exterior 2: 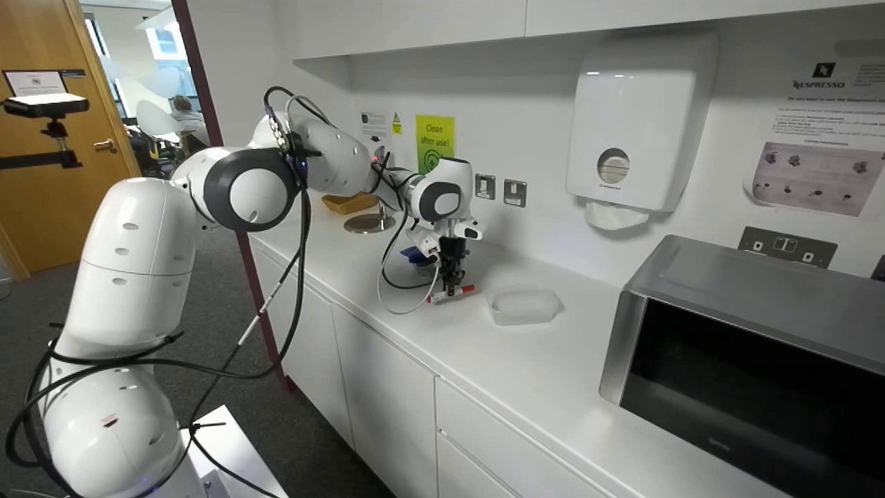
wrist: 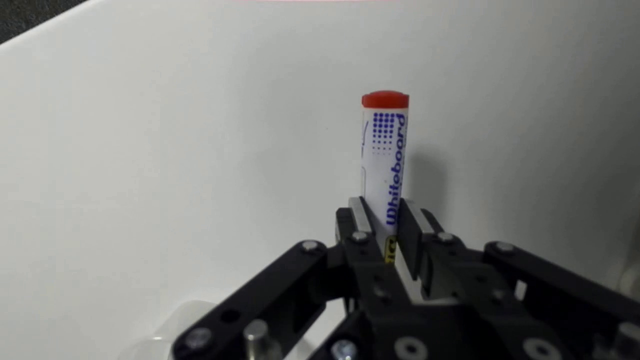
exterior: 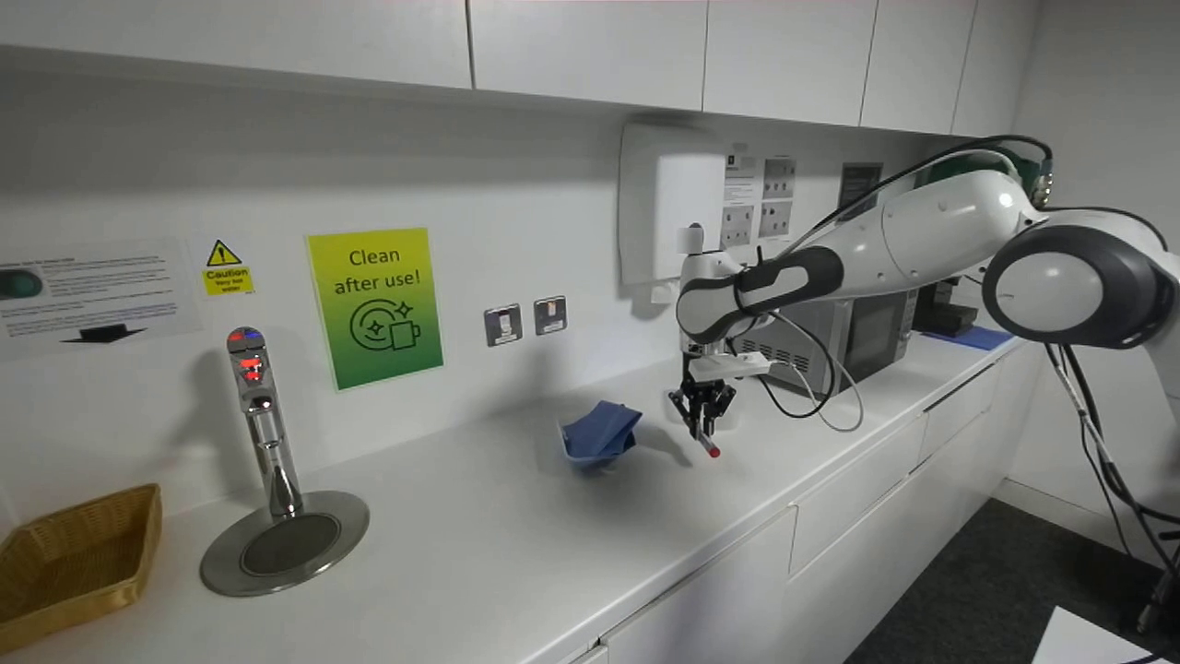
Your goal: Remove the marker from the container
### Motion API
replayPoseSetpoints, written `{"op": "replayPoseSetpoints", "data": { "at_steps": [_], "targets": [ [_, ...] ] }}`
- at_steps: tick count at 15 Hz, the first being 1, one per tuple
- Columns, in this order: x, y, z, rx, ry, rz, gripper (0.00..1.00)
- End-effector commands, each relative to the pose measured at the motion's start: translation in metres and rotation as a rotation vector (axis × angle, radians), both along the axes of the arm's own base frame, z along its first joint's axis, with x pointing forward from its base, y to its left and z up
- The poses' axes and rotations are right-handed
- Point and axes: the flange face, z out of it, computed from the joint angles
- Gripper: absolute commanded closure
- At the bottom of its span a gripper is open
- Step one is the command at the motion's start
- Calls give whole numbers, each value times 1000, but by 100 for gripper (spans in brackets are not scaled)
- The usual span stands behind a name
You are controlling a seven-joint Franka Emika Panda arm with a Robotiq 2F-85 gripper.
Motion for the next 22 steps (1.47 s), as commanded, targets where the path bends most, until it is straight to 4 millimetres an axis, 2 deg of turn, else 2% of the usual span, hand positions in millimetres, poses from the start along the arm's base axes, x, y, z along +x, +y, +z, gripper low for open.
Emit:
{"op": "replayPoseSetpoints", "data": {
  "at_steps": [1,11,22],
  "targets": [
    [-18,-7,9,11,-19,31,95],
    [-20,-14,5,24,-13,84,95],
    [-11,-23,-5,20,-1,75,95]
  ]
}}
